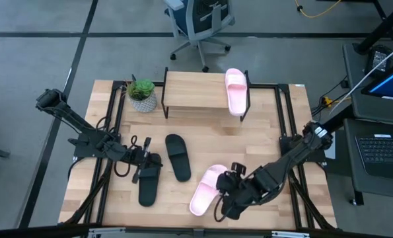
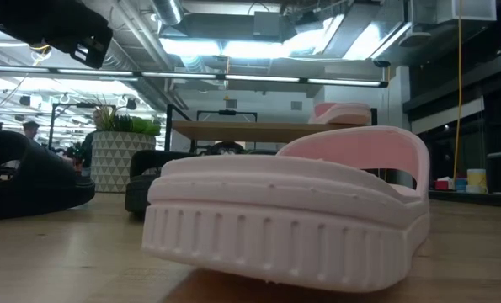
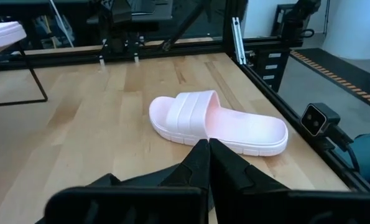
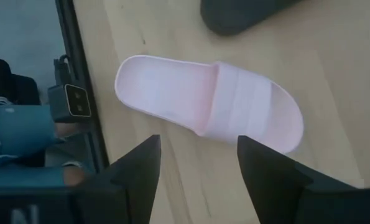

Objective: Pick and place slides into the shelf
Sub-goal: Put the pink slide on the shelf

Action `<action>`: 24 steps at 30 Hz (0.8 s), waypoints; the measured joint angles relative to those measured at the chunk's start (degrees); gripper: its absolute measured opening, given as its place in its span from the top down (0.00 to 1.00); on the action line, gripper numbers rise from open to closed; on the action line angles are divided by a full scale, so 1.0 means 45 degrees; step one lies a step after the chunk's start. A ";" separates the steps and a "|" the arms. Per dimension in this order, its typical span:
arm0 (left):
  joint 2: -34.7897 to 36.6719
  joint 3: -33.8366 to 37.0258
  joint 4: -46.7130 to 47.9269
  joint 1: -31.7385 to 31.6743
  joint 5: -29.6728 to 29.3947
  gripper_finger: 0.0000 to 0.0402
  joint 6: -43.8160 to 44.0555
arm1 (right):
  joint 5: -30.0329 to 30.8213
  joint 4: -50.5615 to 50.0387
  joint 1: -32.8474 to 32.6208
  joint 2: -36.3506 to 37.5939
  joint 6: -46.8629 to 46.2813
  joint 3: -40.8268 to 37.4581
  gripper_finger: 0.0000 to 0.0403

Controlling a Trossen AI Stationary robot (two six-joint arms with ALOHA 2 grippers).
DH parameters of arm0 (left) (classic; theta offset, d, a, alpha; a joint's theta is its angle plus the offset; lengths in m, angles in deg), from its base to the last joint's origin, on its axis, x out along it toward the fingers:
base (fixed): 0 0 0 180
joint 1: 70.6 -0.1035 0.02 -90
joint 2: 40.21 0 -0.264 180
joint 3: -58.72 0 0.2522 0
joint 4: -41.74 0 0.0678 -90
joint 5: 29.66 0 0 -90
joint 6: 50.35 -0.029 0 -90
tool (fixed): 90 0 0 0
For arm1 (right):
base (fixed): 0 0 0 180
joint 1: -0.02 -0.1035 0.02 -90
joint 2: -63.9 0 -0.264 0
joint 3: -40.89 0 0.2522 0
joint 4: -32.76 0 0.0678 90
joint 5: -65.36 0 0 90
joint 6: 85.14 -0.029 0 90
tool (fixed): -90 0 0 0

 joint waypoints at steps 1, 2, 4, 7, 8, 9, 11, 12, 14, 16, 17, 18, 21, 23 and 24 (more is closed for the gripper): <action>0.0000 0.0000 -0.0005 -0.0002 -0.0003 1.00 0.0000 | -0.0004 -0.0030 -0.0010 -0.0216 0.0020 0.0181 0.47; 0.0000 0.0000 -0.0005 0.0001 -0.0003 1.00 0.0000 | -0.0022 -0.0129 -0.0008 -0.0476 0.0053 0.0439 0.47; 0.0000 0.0000 -0.0005 0.0001 -0.0002 1.00 0.0009 | -0.0173 -0.0447 -0.0003 -0.1019 0.0056 0.1143 0.47; 0.0000 0.0000 0.0022 0.0001 0.0001 1.00 0.0019 | -0.0192 -0.1664 -0.0003 -0.2000 0.0048 0.2635 0.47; 0.0000 0.0000 0.0052 0.0006 -0.0003 1.00 0.0036 | -0.0188 -0.2060 -0.0003 -0.2339 -0.0001 0.3178 0.47; 0.0000 0.0000 0.0087 0.0027 -0.0005 1.00 0.0039 | -0.0183 -0.2540 -0.0003 -0.2684 -0.0100 0.3763 0.47; 0.0000 0.0000 0.0164 0.0108 -0.0005 1.00 0.0039 | -0.0086 -0.3412 -0.0008 -0.3377 -0.0419 0.4966 0.47; 0.0000 0.0000 0.0200 0.0158 -0.0013 1.00 0.0039 | -0.0049 -0.3721 -0.0011 -0.3728 -0.0564 0.5555 0.47; 0.0000 0.0000 0.0258 0.0244 -0.0012 1.00 0.0039 | 0.0047 -0.4438 -0.0047 -0.4391 -0.0633 0.6579 0.47; 0.0000 0.0000 0.0291 0.0332 -0.0013 1.00 0.0036 | 0.0047 -0.4731 -0.0056 -0.4999 -0.0627 0.7426 0.47; 0.0000 0.0000 0.0289 0.0357 -0.0013 1.00 0.0021 | 0.0050 -0.4735 -0.0056 -0.5166 -0.0624 0.7507 0.47; 0.0000 0.0000 0.0293 0.0385 -0.0012 1.00 0.0005 | 0.0046 -0.4567 -0.0056 -0.5198 -0.0622 0.7338 0.47; 0.0000 0.0000 0.0291 0.0454 -0.0013 1.00 0.0015 | 0.0126 -0.4901 -0.0024 -0.5416 -0.0874 0.7215 0.47; 0.0000 0.0000 0.0310 0.0496 -0.0008 1.00 0.0015 | 0.0170 -0.5263 0.0026 -0.5633 -0.0946 0.7215 0.47; 0.0000 0.0000 0.0307 0.0497 -0.0008 1.00 0.0019 | 0.0290 -0.5276 0.0041 -0.5705 -0.0909 0.7213 0.47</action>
